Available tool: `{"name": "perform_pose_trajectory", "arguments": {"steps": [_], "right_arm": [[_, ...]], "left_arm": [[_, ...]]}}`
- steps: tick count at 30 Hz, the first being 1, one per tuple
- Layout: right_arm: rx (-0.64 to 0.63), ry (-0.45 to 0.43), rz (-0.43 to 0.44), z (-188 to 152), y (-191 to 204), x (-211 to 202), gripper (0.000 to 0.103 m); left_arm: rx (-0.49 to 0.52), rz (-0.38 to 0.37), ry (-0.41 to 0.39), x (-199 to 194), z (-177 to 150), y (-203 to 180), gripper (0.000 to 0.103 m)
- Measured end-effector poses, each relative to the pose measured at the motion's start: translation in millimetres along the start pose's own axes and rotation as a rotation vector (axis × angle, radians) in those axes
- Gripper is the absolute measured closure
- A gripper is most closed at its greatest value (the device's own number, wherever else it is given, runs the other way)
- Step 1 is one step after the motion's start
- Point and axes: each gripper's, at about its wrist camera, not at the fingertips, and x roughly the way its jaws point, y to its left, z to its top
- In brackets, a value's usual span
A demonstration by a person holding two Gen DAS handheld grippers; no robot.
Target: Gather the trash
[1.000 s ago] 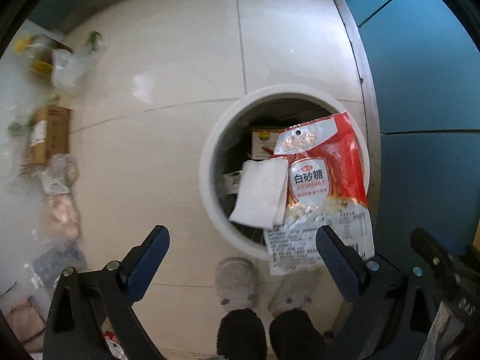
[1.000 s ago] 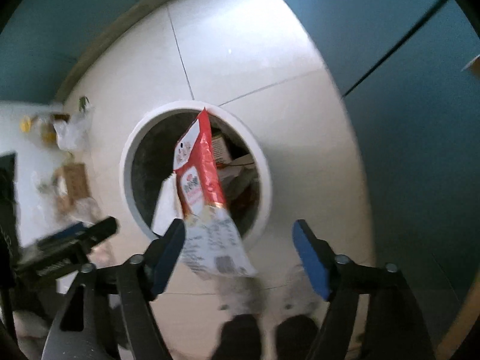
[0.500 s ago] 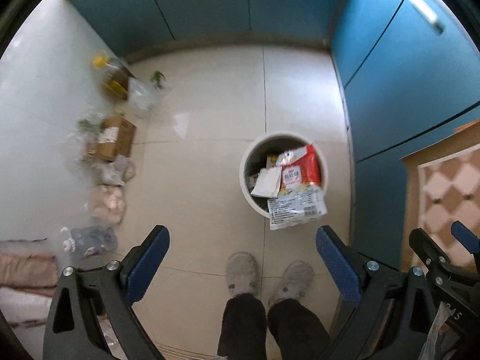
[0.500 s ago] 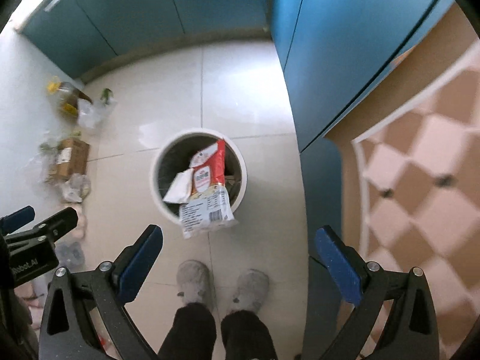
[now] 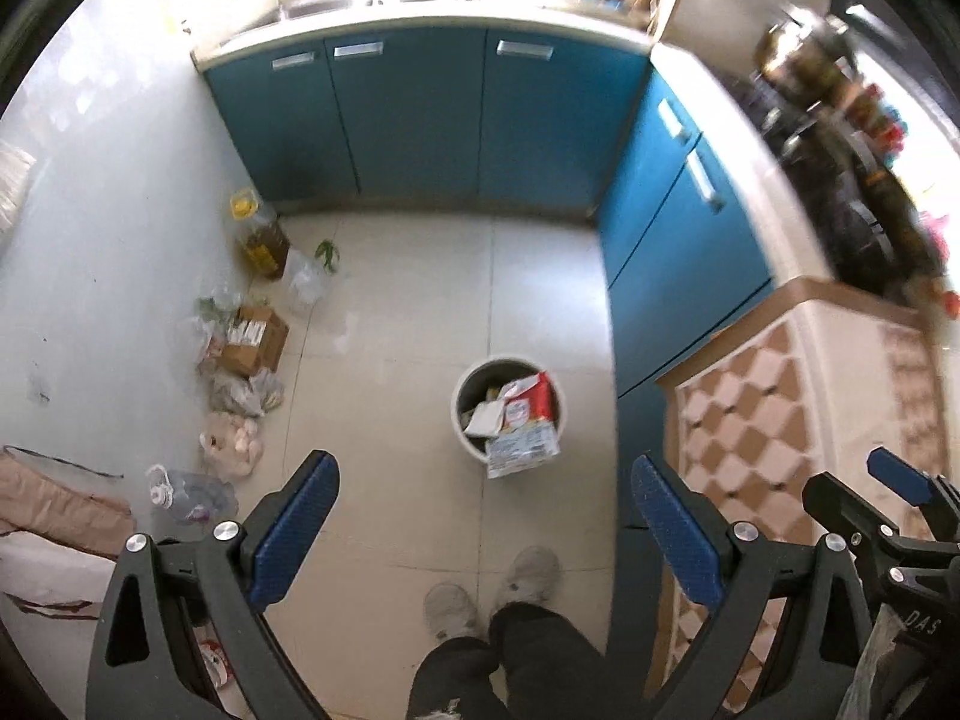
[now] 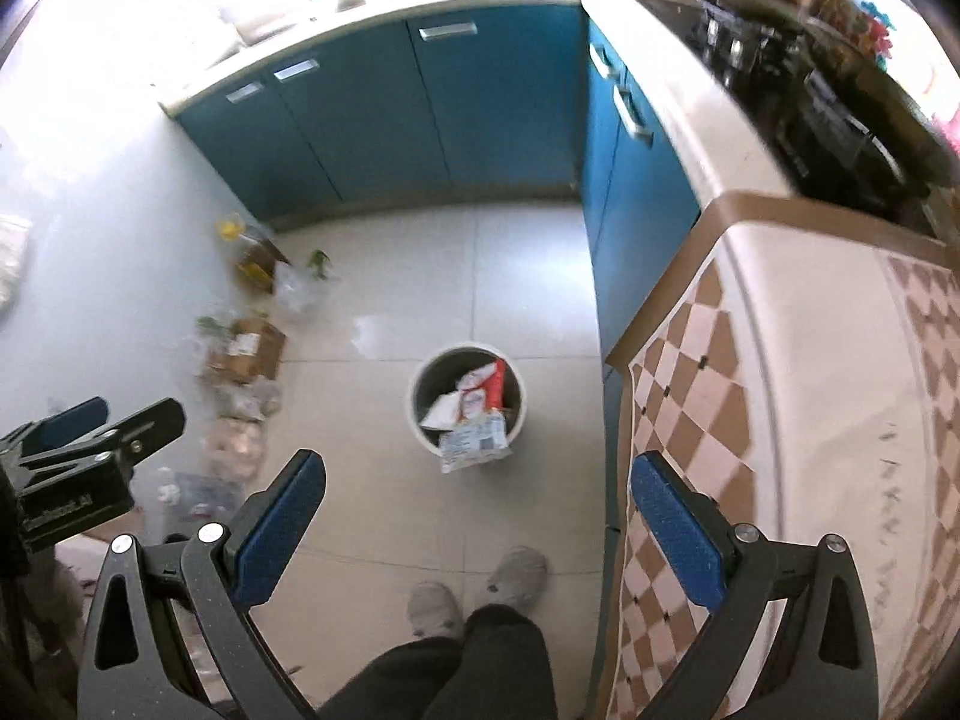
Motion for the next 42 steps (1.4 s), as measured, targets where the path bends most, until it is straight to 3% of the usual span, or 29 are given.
{"name": "perform_pose_trajectory", "arguments": {"steps": [10, 17, 26, 42], "right_arm": [[0.034, -0.085, 0.099, -26, 25, -147, 0.000], [0.040, -0.149, 0.142, -46, 46, -202, 0.000], [-0.012, -0.134, 0.208, -44, 57, -220, 0.000], [-0.047, -0.074, 0.242, -26, 60, -203, 0.000]], "left_arm": [[0.060, -0.152, -0.124, -115, -11, 11, 0.000], [0.064, -0.197, -0.144, -156, -24, 21, 0.000], [0.016, -0.206, -0.146, -173, -28, 26, 0.000], [-0.010, -0.211, -0.106, -170, -29, 32, 0.000]]}}
